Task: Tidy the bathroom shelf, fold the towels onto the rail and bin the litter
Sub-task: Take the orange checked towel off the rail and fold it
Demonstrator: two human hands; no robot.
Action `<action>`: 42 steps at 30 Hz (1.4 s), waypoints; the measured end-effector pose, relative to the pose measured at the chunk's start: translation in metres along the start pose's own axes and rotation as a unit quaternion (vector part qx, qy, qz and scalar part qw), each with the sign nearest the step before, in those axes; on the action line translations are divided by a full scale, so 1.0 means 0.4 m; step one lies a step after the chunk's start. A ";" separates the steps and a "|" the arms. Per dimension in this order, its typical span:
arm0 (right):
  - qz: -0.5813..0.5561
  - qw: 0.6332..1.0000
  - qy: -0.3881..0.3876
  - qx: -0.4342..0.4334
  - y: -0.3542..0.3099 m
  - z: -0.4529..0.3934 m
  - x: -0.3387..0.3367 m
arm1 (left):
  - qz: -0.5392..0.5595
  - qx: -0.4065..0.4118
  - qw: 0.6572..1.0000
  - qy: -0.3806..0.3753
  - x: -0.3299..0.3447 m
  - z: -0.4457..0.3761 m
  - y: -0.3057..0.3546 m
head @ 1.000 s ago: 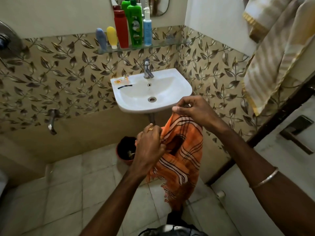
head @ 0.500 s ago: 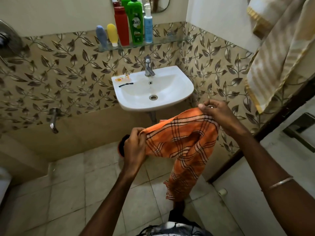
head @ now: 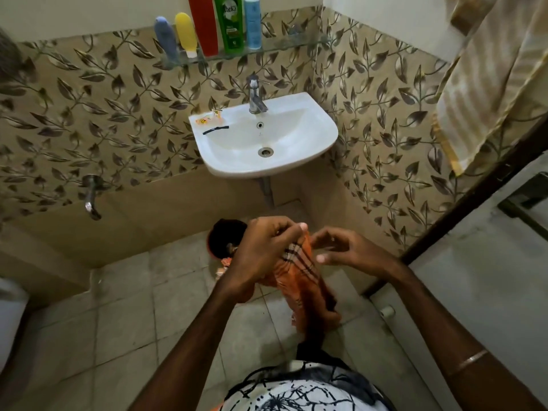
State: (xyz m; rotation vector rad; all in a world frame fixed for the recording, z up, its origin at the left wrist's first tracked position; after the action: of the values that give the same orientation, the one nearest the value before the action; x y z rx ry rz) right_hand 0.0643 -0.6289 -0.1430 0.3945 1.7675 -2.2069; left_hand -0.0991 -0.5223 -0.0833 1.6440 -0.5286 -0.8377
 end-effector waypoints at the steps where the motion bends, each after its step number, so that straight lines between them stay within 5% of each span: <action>1: -0.045 0.998 0.015 -0.030 -0.017 0.003 0.024 | -0.012 -0.004 1.000 -0.024 0.017 0.004 -0.010; 8: -0.074 0.990 0.096 -0.073 -0.032 -0.013 0.063 | 0.100 -0.119 0.987 -0.036 0.011 0.029 -0.097; 12: -0.114 0.984 0.114 -0.076 -0.005 -0.015 0.043 | 0.117 -0.113 0.984 -0.068 0.004 0.058 -0.101; 28: -0.103 0.984 0.036 -0.139 0.002 -0.028 -0.041 | 0.072 -0.061 0.984 0.150 0.138 0.025 -0.023; 42: -0.105 0.991 -0.075 -0.038 0.242 0.013 -0.054 | 0.119 -0.061 0.946 0.295 0.103 0.052 -0.006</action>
State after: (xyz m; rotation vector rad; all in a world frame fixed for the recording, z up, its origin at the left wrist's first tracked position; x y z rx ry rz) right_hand 0.1215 -0.6529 -0.2206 0.0245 1.8773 -2.2317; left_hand -0.0887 -0.5650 -0.0973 1.5783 -0.2366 -0.1705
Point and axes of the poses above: each hand's wrist, its own z-axis away from the middle knuckle, its own x-axis out of the palm, y = z × x, the point moved 5 cm from there along -z, towards the middle knuckle, and after that the axes turned 8 degrees about z, right-handed, at the moved point
